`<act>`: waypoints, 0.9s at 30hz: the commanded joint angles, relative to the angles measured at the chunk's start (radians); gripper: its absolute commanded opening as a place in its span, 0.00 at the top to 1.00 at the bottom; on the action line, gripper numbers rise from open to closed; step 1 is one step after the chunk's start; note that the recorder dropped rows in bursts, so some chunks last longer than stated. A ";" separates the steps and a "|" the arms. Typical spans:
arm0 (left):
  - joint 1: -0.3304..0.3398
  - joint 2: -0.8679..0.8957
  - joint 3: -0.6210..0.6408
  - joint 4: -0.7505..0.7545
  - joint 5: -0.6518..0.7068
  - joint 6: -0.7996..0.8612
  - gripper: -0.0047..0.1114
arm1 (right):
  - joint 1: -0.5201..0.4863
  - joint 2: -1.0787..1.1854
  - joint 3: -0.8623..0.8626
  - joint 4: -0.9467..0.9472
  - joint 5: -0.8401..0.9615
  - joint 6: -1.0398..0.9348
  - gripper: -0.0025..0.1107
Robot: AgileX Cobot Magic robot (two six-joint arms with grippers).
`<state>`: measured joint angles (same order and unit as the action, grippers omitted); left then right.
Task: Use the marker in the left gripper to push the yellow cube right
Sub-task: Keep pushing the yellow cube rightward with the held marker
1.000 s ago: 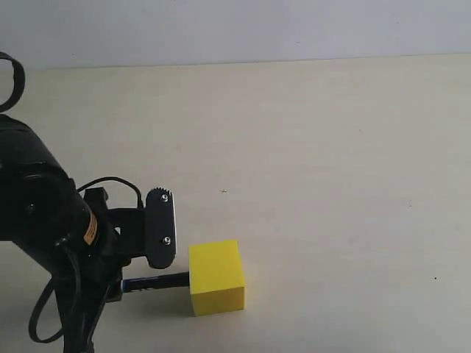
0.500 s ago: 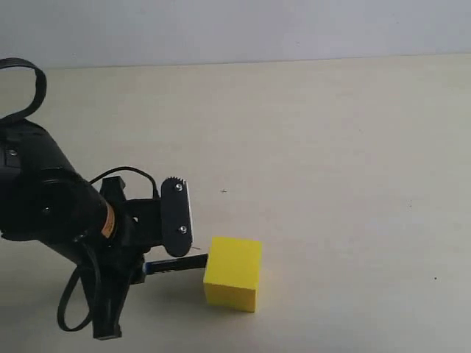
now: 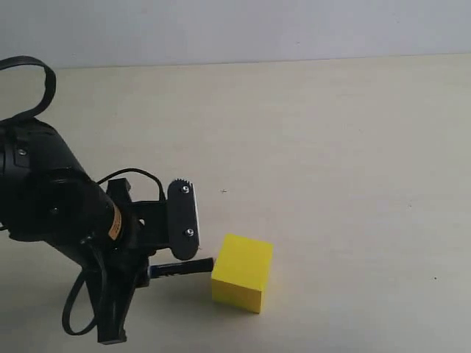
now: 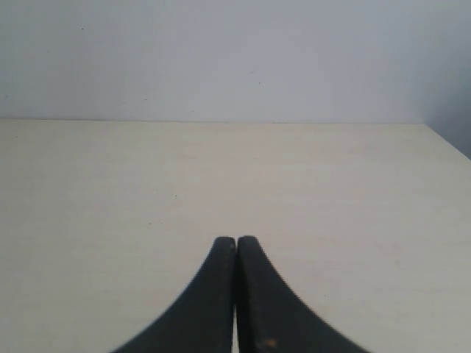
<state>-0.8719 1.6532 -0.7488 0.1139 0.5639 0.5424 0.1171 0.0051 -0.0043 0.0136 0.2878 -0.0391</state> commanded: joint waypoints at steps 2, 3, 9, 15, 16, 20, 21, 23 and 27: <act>-0.035 0.000 -0.006 -0.024 -0.017 0.000 0.96 | -0.006 -0.005 0.004 0.006 -0.005 -0.001 0.98; -0.035 0.000 -0.006 -0.024 0.001 0.000 0.96 | -0.006 -0.005 0.004 0.006 -0.005 -0.001 0.98; -0.023 0.000 -0.006 -0.014 0.088 0.000 0.96 | -0.006 -0.005 0.004 0.006 -0.005 -0.001 0.98; -0.049 0.000 -0.006 -0.048 0.027 0.000 0.96 | -0.006 -0.005 0.004 0.006 -0.005 -0.001 0.98; -0.056 0.000 -0.006 -0.053 0.016 0.000 0.96 | -0.006 -0.005 0.004 0.006 -0.005 -0.001 0.98; -0.077 0.000 -0.006 -0.057 -0.005 0.000 0.96 | -0.006 -0.005 0.004 0.006 -0.005 -0.001 0.98; -0.075 0.000 -0.006 -0.046 0.022 0.000 0.96 | -0.006 -0.005 0.004 0.006 -0.005 -0.001 0.98; -0.062 0.000 -0.006 -0.034 0.071 0.000 0.96 | -0.006 -0.005 0.004 0.006 -0.005 -0.001 0.98; -0.043 0.000 -0.006 0.003 0.130 0.000 0.96 | -0.006 -0.005 0.004 0.006 -0.005 -0.001 0.98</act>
<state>-0.9209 1.6532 -0.7512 0.1066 0.6756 0.5424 0.1171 0.0051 -0.0043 0.0136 0.2878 -0.0391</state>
